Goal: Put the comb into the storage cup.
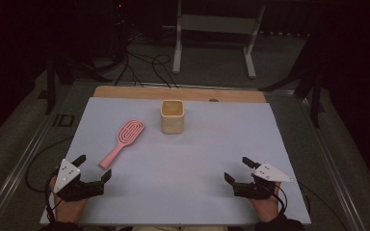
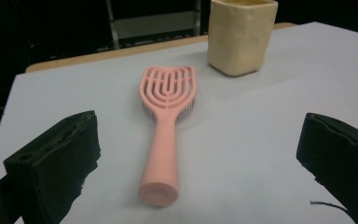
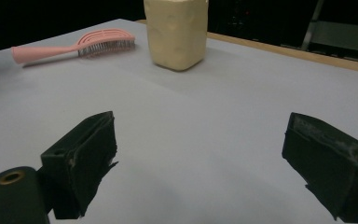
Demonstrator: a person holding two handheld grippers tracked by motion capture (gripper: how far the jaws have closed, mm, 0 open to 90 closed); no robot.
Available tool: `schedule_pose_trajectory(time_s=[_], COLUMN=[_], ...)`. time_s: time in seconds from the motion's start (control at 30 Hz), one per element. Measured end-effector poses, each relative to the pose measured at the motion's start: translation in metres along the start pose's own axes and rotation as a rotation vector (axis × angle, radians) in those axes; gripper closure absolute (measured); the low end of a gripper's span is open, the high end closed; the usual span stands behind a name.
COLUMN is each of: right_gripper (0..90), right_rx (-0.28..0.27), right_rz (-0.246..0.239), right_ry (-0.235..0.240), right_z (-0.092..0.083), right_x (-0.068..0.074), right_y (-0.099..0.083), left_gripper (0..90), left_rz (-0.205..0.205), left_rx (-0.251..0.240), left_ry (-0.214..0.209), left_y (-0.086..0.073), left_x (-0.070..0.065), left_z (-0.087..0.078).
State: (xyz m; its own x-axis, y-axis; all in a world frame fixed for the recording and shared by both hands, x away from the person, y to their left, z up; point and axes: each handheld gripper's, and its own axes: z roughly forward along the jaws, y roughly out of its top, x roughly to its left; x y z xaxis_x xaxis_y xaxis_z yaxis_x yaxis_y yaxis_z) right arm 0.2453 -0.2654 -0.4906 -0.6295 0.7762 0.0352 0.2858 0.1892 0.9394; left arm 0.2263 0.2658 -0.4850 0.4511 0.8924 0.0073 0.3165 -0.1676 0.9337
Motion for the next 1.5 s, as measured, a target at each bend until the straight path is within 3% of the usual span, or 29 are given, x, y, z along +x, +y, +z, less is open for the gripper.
schedule_pose_trajectory(time_s=[0.47, 0.63, 0.7, 0.83, 0.97, 1.1, 1.13, 1.2, 1.23, 1.3, 1.37, 1.5], right_gripper=[9.5, 9.6, 9.5, 9.5, 9.5, 9.6, 9.6, 9.6, 9.6, 9.6, 9.5, 9.6], right_rx=[-0.001, -0.004, 0.000, -0.010, -0.012, -0.014, -0.014, -0.013, -0.013, -0.013, -0.012, -0.016], right_rz=[-0.016, -0.009, -0.010, -0.001, 0.003, 0.002, 0.003, 0.007, 0.007, 0.015, 0.017, 0.019], right_ry=[-0.013, -0.024, -0.031, -0.035, -0.040, -0.042, -0.043, -0.042, -0.042, -0.043, -0.043, -0.045], right_z=[0.005, 0.005, 0.004, 0.002, 0.001, 0.001, 0.001, 0.001, 0.001, 0.002, 0.001, 0.001], right_x=[-0.001, -0.003, -0.004, -0.003, -0.003, -0.003, -0.003, -0.003, -0.003, -0.003, -0.003, -0.004], right_y=[0.000, -0.001, -0.002, -0.001, -0.001, -0.001, -0.001, -0.002, -0.002, -0.002, -0.002, -0.002], left_gripper=[0.2, 0.3, 0.3, 0.3, 0.3, 0.2, 0.2, 0.2, 0.2, 0.2, 0.2, 0.2], left_rz=[-0.027, -0.018, -0.035, -0.031, -0.012, -0.019, -0.014, 0.010, 0.010, 0.052, 0.084, 0.089], left_rx=[0.005, 0.025, 0.044, 0.064, 0.099, 0.139, 0.174, 0.218, 0.218, 0.299, 0.330, 0.356], left_ry=[0.006, 0.028, 0.038, 0.039, 0.030, -0.001, -0.017, -0.028, -0.028, -0.032, -0.020, -0.029], left_y=[0.000, 0.006, 0.018, 0.028, 0.046, 0.054, 0.059, 0.064, 0.064, 0.069, 0.072, 0.076], left_x=[-0.002, -0.001, 0.003, 0.005, 0.009, 0.013, 0.014, 0.013, 0.013, 0.009, 0.006, 0.004], left_z=[0.002, 0.003, 0.005, 0.006, 0.012, 0.019, 0.025, 0.032, 0.032, 0.046, 0.054, 0.063])
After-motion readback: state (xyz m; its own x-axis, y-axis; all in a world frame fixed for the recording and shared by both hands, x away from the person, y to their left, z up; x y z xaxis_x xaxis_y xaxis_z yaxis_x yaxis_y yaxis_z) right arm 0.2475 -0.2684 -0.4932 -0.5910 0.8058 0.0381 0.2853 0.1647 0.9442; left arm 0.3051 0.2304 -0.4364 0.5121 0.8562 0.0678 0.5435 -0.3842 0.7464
